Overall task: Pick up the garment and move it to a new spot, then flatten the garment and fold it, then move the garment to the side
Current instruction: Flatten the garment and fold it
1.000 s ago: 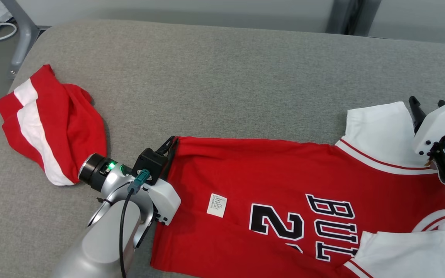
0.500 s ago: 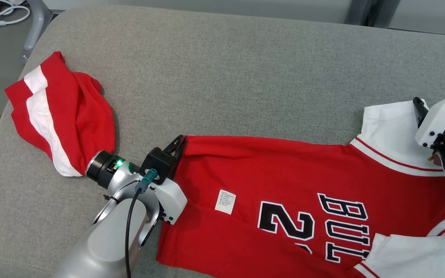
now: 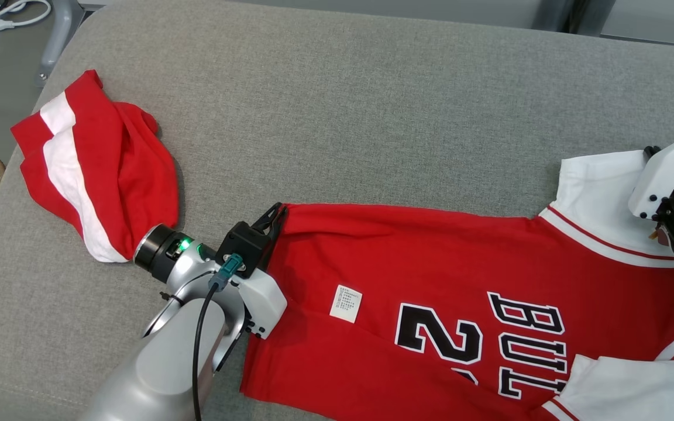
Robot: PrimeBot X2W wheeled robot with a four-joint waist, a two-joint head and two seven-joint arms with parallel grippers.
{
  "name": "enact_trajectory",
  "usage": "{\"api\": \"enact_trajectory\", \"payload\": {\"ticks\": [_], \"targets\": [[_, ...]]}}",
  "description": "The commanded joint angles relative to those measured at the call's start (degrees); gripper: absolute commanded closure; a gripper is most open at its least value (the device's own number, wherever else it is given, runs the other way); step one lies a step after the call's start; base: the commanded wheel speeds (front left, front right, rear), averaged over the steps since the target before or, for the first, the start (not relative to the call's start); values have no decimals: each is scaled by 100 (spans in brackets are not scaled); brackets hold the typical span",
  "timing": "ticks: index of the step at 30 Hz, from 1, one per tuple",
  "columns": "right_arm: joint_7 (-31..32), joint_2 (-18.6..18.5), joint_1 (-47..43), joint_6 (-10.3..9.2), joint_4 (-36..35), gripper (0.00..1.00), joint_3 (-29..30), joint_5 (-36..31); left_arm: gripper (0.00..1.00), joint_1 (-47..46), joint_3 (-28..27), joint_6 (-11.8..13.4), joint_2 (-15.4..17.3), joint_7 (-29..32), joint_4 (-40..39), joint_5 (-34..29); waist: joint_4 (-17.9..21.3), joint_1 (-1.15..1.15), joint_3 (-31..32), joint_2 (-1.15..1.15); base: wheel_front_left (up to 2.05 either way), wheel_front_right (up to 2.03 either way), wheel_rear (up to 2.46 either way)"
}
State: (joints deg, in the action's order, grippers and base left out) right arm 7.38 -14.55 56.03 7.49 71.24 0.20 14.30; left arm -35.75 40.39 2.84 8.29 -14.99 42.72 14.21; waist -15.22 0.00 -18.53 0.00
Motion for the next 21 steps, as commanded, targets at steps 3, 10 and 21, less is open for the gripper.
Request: {"api": "enact_trajectory", "payload": {"ticks": [3, 10, 21], "targets": [[-166, -10, 71, 1, 25, 100, -113, 58, 100, -110, 6, 9, 33, -21, 7, 32, 12, 0, 1, 0, 0, 0, 0], [-475, 53, -52, 1, -133, 100, -469, 209, 100, -33, 14, 21, 67, -20, 66, 61, 82, 0, 106, 0, 0, 0, 0], [-972, 9, -670, 1, -1025, 100, -1434, 1065, 100, 163, -45, 90, 171, -21, 108, 144, 316, 0, 468, 0, 0, 0, 0]]}}
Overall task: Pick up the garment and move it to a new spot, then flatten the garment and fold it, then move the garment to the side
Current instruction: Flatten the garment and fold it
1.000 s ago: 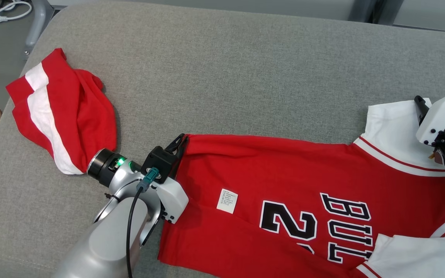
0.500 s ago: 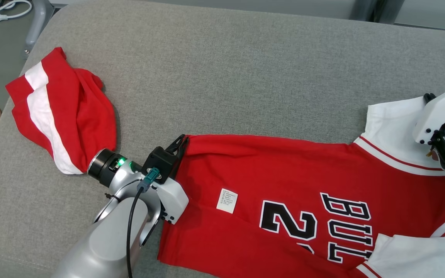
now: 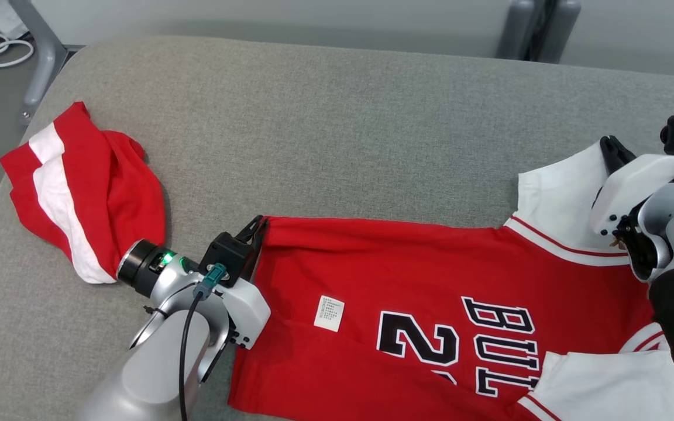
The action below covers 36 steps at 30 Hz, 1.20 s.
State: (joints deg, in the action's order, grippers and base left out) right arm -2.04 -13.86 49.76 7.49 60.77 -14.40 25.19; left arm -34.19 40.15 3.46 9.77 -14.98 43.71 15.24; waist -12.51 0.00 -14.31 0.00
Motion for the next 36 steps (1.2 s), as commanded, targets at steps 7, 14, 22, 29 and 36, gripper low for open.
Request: {"api": "enact_trajectory", "payload": {"ticks": [7, 14, 22, 29, 36], "targets": [[-85, -367, -698, 1, -788, 100, -581, 835, 100, 189, -51, 63, 155, -21, 16, 90, 253, 0, 319, 0, 0, 0, 0], [6, -749, -1346, 1, -1438, 100, -953, 1415, 100, 419, -75, 76, 317, -22, -25, 154, 411, 0, 572, 0, 0, 0, 0], [155, -980, -1893, 1, -1858, 100, -1082, 1747, 100, 616, -54, 112, 440, 7, -95, 234, 491, 0, 787, 0, 0, 0, 0], [602, -1152, -2465, 1, -2392, 100, -1132, 2063, 100, 869, 8, 77, 598, 101, -247, 297, 533, 0, 1002, 0, 0, 0, 0], [1411, -1384, -3063, 1, -3116, 100, -1081, 2465, 100, 1124, 170, -80, 801, 184, -488, 285, 590, 0, 1180, 0, 0, 0, 0]]}}
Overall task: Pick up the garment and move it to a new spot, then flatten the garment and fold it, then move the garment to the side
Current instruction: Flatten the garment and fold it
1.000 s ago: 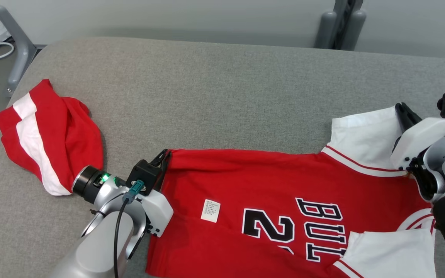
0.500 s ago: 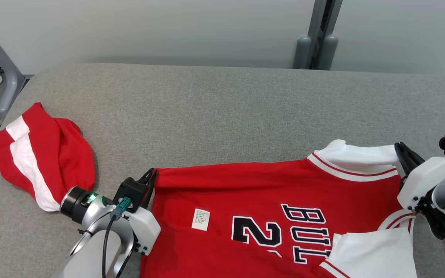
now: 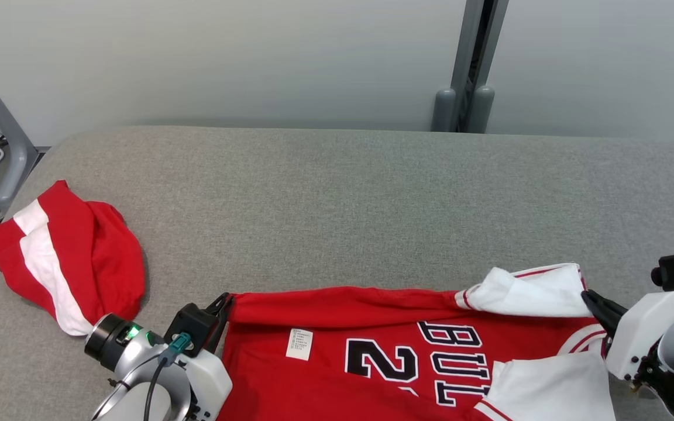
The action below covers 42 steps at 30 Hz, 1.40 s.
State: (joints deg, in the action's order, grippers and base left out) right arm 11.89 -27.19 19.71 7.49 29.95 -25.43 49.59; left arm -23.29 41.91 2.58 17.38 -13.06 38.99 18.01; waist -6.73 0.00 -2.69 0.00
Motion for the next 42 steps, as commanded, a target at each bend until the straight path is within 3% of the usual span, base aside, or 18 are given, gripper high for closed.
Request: {"api": "enact_trajectory", "payload": {"ticks": [1, 17, 30, 42], "targets": [[121, -83, -133, 1, -149, 100, 59, 88, 100, 68, 12, 15, 82, -5, -43, 0, 17, 0, 41, 0, 0, 0, 0], [1587, -379, -935, 1, -1360, 100, 831, 345, 100, 433, 256, -118, 479, 158, -520, -25, 104, 0, 194, 0, 0, 0, 0], [2913, -135, -1536, 1, -2342, 100, 1595, 213, 100, 669, 499, -220, 871, 584, -1228, -56, 63, 0, 190, 0, 0, 0, 0], [3701, 281, -1916, 1, -2766, 100, 2190, -151, 100, 819, 584, -110, 1028, 852, -1664, 20, 49, 0, 165, 0, 0, 0, 0]]}}
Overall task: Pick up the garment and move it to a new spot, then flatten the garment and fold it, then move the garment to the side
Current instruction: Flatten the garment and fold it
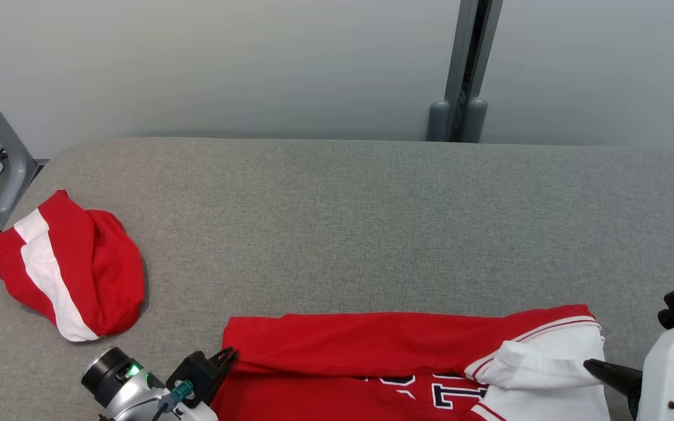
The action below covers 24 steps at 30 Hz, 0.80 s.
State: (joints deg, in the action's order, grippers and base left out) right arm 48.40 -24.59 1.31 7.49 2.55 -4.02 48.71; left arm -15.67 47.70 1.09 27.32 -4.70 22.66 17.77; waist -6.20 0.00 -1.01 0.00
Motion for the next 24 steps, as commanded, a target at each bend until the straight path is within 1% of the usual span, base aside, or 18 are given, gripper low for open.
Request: {"api": "enact_trajectory", "payload": {"ticks": [1, 3, 4, 5, 6, 7, 8, 9, 10, 11, 12, 16, 19, 22, 24], "targets": [[79, 62, -90, 1, -48, 100, 88, -97, 100, 67, 10, 44, 40, 41, -59, 49, -8, 0, -4, 0, 0, 0, 0], [166, 132, -130, 1, -98, 98, 159, -161, 100, 87, 24, 50, 55, 86, -117, 58, -15, 0, -4, 0, 0, 0, 0], [216, 178, -171, 1, -90, 91, 199, -184, 100, 97, 33, 48, 68, 103, -137, 60, -17, 0, -3, 0, 0, 0, 0], [287, 228, -208, 1, -58, 60, 272, -215, 100, 109, 41, 54, 79, 126, -165, 66, -18, 0, 2, 0, 0, 0, 0], [397, 300, -256, 1, 52, 5, 401, -267, 100, 120, 45, 63, 92, 154, -191, 78, -18, 0, 11, 0, 0, 0, 0], [397, 300, -256, 1, 52, 5, 401, -267, 100, 120, 45, 63, 92, 154, -191, 78, -18, 0, 11, 0, 0, 0, 0], [533, 399, -279, 1, 149, 0, 542, -312, 99, 126, 50, 69, 101, 165, -218, 90, -19, 0, 22, 0, 0, 0, 0], [721, 531, -305, 1, 281, 0, 733, -401, 73, 145, 39, 91, 103, 226, -227, 122, -22, 0, 35, 0, 0, 0, 0], [859, 661, -288, 3, 296, 0, 873, -496, 55, 165, 42, 105, 111, 253, -247, 123, -26, 0, 51, 0, 0, 0, 0], [1049, 808, -285, 5, 295, 0, 1001, -564, 22, 184, 50, 131, 114, 279, -273, 122, -31, 0, 68, 0, 0, 0, 0], [1208, 925, -315, 5, 266, 0, 1132, -638, 0, 219, 40, 175, 126, 303, -282, 130, -33, 0, 84, 0, 0, 0, 0], [1602, 1277, -398, 4, -41, 0, 1512, -973, 0, 299, -18, 347, 129, 378, -335, 189, -33, 0, 143, 0, 0, 0, 0], [1660, 1447, -378, 4, -356, 0, 1676, -1177, 0, 356, -63, 465, 145, 315, -415, 214, -27, 0, 176, 0, 0, 0, 0], [1447, 1538, -279, 3, -657, 0, 1679, -1219, 0, 373, -175, 597, 159, 259, -537, 277, -17, 0, 214, 0, 0, 0, 0], [1104, 1556, -171, 3, -820, 0, 1612, -1217, 0, 380, -273, 710, 157, 193, -660, 320, -17, 0, 231, 0, 0, 0, 0]]}}
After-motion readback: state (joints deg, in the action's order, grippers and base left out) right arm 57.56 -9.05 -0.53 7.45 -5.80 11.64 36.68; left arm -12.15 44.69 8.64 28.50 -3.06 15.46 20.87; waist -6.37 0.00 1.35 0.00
